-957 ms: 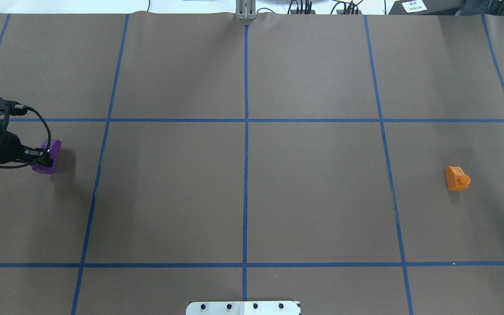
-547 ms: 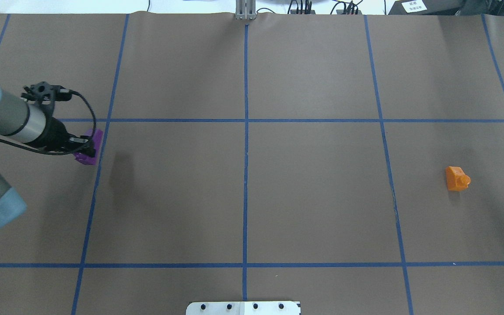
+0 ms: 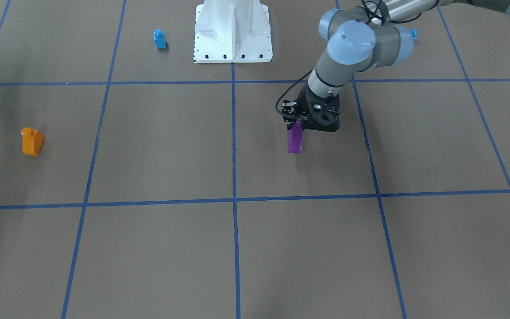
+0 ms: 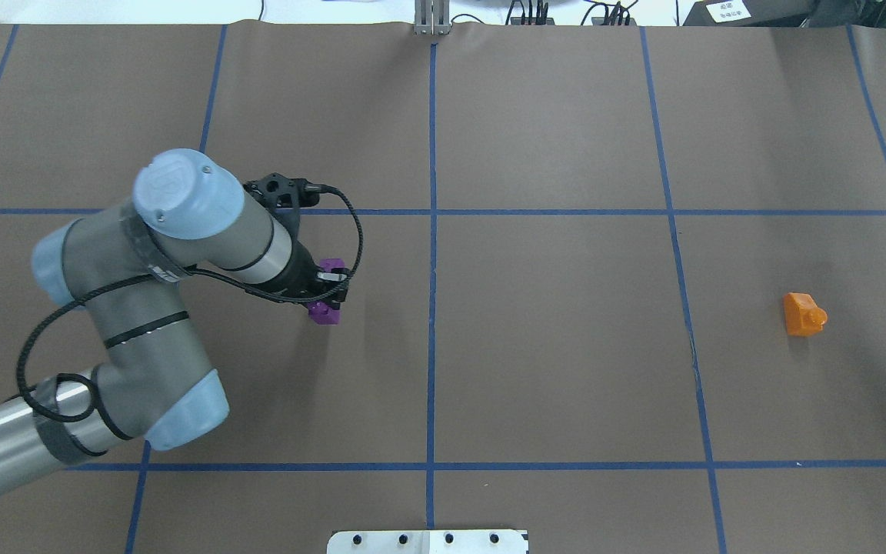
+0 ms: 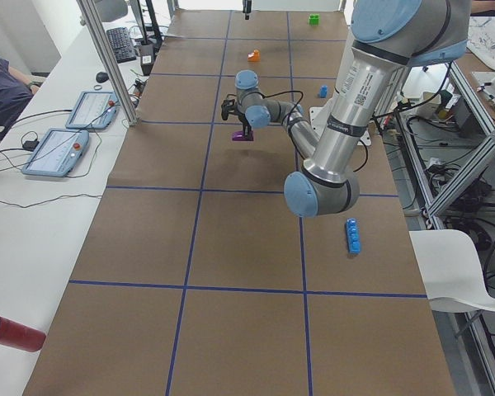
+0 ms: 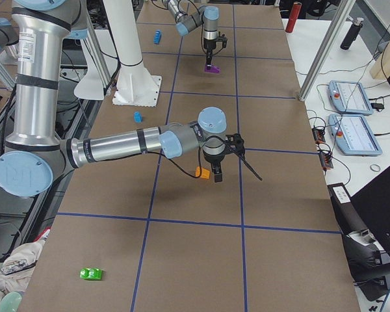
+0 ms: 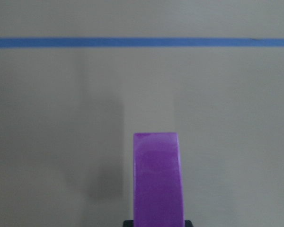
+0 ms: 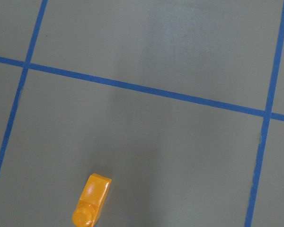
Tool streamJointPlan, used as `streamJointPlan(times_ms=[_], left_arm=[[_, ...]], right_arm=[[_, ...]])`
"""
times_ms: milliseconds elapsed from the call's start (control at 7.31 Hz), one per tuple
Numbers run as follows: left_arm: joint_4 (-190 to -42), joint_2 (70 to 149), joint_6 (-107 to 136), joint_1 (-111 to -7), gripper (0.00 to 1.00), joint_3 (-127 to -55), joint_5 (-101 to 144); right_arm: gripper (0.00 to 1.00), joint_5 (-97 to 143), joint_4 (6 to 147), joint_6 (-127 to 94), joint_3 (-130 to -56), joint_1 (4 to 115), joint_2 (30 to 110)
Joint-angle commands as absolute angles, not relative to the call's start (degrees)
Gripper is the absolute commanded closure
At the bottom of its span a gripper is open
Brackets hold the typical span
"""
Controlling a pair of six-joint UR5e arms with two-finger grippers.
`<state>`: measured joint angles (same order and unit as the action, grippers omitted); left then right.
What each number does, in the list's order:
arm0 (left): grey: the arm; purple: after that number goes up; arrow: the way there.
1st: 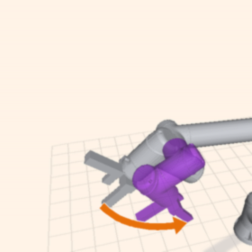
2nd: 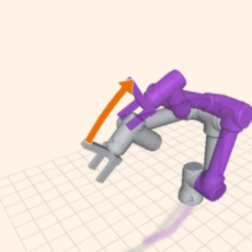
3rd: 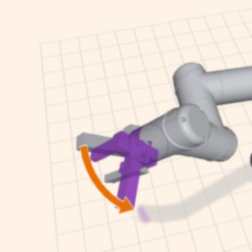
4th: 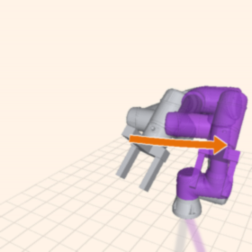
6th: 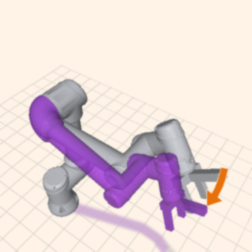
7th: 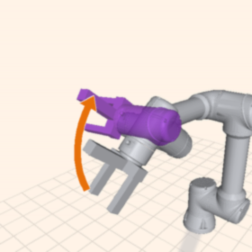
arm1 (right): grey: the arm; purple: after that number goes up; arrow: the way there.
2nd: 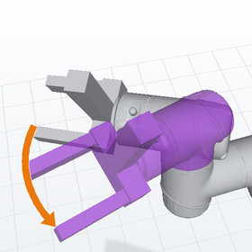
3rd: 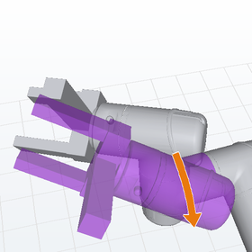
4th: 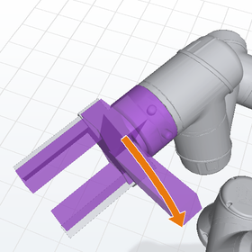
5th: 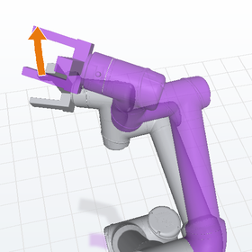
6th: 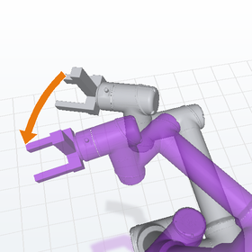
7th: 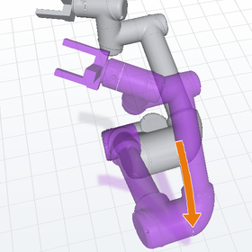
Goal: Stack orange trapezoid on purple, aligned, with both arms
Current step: 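Carry the purple trapezoid with the left gripper to the table center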
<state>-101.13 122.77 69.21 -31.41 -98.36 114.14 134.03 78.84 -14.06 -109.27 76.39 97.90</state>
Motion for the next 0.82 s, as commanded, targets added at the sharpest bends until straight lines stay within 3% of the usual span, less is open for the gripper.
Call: streamJointPlan(times_ms=[0,274,684], left_arm=[[-98.61,134.51,74.87,-26.20,1.00,-88.91,108.21],[-98.79,138.59,77.34,-24.62,1.00,-83.42,105.40],[-98.79,138.52,77.17,-23.73,1.00,-83.32,103.54]], right_arm=[[0.00,134.03,78.84,-14.06,-109.34,76.46,97.91],[0.00,134.21,78.84,-14.06,-109.34,76.46,98.00],[0.00,134.03,78.84,-14.06,-109.25,76.46,98.00]])
